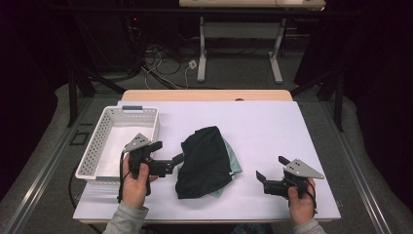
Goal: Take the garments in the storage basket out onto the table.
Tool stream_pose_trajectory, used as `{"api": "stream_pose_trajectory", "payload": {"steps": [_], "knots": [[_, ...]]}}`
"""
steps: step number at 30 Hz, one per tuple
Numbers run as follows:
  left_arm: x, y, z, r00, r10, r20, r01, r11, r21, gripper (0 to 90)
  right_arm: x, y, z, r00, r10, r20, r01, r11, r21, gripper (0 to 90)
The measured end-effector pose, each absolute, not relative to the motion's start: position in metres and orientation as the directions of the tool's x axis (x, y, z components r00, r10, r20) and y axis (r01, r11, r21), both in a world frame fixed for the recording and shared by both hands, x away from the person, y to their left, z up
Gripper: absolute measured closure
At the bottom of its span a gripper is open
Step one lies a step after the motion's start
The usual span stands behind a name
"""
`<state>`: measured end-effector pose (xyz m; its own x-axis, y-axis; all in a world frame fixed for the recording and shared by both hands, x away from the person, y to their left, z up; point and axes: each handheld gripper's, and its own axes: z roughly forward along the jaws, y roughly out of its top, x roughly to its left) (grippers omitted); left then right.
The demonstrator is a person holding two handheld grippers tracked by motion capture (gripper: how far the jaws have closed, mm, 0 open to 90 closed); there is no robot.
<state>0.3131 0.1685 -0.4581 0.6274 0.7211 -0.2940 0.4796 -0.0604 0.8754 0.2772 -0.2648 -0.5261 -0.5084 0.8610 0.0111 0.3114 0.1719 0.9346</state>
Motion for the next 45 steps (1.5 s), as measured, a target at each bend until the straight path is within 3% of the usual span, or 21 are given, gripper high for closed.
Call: {"api": "stream_pose_trajectory", "payload": {"steps": [16,45], "knots": [[0.318,0.212,-0.455,0.566,0.782,-0.261,0.452,-0.029,0.892,0.4,0.278,-0.266,-0.526,-0.509,0.861,0.009,0.309,0.172,0.935,2.5],[0.331,0.256,-0.478,0.445,0.835,-0.324,0.504,0.065,0.861,0.4,0.280,-0.266,-0.529,-0.506,0.862,0.019,0.327,0.171,0.929,2.5]]}}
